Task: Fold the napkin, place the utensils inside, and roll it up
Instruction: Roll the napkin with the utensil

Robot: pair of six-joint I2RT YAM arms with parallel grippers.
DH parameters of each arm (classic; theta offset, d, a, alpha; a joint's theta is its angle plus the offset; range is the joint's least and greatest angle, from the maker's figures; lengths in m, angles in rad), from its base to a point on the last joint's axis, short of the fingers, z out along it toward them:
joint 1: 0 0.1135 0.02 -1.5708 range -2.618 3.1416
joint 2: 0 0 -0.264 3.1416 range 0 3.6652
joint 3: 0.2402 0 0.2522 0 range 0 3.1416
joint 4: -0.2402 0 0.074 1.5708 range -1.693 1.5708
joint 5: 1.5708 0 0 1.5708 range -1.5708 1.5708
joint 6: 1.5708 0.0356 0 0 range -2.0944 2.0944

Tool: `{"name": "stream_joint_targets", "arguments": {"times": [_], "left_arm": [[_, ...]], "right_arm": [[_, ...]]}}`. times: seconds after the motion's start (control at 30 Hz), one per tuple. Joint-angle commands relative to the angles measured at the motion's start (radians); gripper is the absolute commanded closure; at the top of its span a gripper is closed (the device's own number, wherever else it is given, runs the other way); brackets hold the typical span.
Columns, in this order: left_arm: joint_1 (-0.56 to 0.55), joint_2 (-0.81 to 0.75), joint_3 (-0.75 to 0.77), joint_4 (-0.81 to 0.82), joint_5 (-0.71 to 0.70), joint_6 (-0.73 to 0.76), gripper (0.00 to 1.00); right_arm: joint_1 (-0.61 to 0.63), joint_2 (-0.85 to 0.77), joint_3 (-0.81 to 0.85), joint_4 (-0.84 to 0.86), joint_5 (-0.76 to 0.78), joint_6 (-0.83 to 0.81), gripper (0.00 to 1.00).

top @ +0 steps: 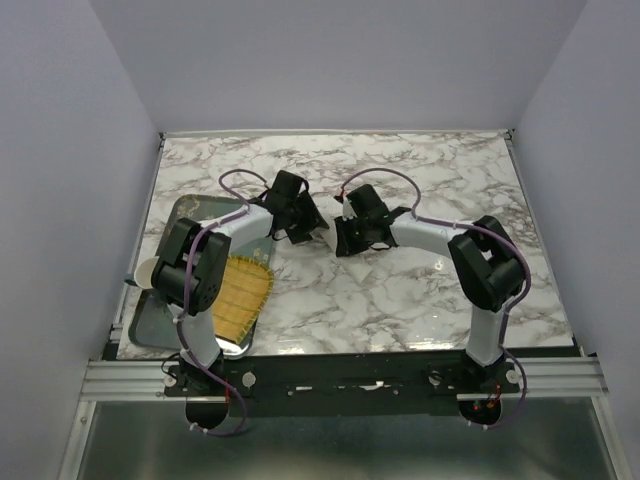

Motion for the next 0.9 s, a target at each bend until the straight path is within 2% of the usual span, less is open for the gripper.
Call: {"name": "stream_joint_targets", "arguments": {"times": [0.0,0.07,0.1,0.2,0.5,0.67,0.8,0.87], "left_arm": [[0.0,-0.091,-0.023,-0.027,-0.027,0.041,0.31],[-0.006,-0.1,-0.03,-0.026,-0.027,0.041,0.31],[-0.01,-0.102,-0.029,-0.026,-0.027,0.041,0.31],[-0.035,-0.067,-0.001,-0.027,-0.024,0.042,0.31],[-0.055,0.071,0.121,-0.067,-0.059,0.062,0.32],[-0.055,0.107,0.126,-0.086,-0.059,0.064,0.4],[-0.055,0.085,0.056,-0.061,-0.048,0.052,0.44],[-0.055,0.073,0.042,-0.052,-0.044,0.049,0.45]], "right_arm": [[-0.167,0.087,-0.058,0.041,-0.469,-0.011,0.73],[-0.207,0.126,-0.058,0.064,-0.603,0.0,0.73],[-0.236,0.143,-0.046,0.061,-0.719,0.0,0.73],[-0.264,0.2,-0.004,0.031,-0.849,-0.014,0.72],[-0.29,0.257,0.043,-0.033,-0.957,-0.066,0.66],[-0.295,0.249,0.105,-0.129,-0.86,-0.106,0.59],[-0.293,0.16,0.123,-0.247,-0.683,-0.135,0.51],[-0.289,0.073,0.114,-0.276,-0.534,-0.134,0.5]]}}
